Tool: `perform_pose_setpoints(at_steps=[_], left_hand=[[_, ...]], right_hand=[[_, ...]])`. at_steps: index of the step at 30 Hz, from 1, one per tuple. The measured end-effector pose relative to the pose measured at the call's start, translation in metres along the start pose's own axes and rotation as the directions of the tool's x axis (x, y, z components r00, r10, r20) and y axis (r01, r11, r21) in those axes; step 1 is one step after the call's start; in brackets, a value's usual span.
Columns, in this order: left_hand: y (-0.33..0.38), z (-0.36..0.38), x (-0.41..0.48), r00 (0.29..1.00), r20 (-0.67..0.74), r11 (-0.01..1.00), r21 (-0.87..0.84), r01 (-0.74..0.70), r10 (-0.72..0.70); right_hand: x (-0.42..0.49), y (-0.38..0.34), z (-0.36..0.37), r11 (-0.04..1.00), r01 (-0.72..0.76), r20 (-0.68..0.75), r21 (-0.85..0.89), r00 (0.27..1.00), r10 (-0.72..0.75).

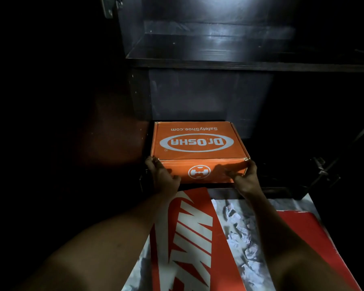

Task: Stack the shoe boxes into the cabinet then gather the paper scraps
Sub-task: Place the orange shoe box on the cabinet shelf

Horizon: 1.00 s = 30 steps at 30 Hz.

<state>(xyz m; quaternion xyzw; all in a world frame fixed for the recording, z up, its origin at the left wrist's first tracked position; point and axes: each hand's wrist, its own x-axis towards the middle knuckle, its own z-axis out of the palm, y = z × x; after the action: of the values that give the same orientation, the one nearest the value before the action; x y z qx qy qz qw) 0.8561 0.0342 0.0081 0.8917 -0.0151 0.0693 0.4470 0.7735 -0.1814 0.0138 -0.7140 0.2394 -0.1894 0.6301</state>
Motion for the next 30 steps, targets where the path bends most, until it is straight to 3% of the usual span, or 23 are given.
perform_pose_setpoints(at_steps=[3, 11, 15, 22, 25, 28, 30], left_hand=[[0.003, 0.006, 0.000, 0.996, 0.054, 0.992, -0.102, 0.072, -0.067], [0.000, 0.005, 0.027, 0.984, 0.138, 0.992, 0.086, 0.097, -0.108], [0.003, 0.003, 0.030, 0.967, 0.179, 0.981, 0.100, 0.168, -0.184], [0.013, -0.005, 0.030, 0.964, 0.205, 0.985, 0.061, 0.162, -0.171], [0.016, -0.010, 0.027, 0.960, 0.219, 0.983, 0.101, 0.156, -0.175], [0.020, -0.020, 0.017, 0.943, 0.281, 0.979, 0.153, 0.137, -0.176], [0.024, -0.028, 0.009, 0.916, 0.357, 0.976, 0.178, 0.126, -0.183]], right_hand=[[0.009, 0.003, 0.000, 1.000, -0.001, 0.035, -0.017, 0.999, 0.001], [0.028, 0.004, 0.014, 0.999, -0.040, 0.080, 0.019, 0.996, 0.038], [0.035, 0.005, 0.011, 1.000, -0.004, 0.122, 0.024, 0.992, 0.001], [0.015, -0.003, 0.005, 0.985, 0.114, 0.226, -0.132, 0.971, -0.082], [0.001, -0.011, 0.003, 0.983, 0.151, 0.277, -0.104, 0.954, -0.117], [-0.004, -0.007, -0.009, 0.976, 0.191, 0.327, -0.102, 0.933, -0.149], [-0.034, -0.039, -0.011, 0.982, 0.143, 0.292, -0.122, 0.951, -0.102]])
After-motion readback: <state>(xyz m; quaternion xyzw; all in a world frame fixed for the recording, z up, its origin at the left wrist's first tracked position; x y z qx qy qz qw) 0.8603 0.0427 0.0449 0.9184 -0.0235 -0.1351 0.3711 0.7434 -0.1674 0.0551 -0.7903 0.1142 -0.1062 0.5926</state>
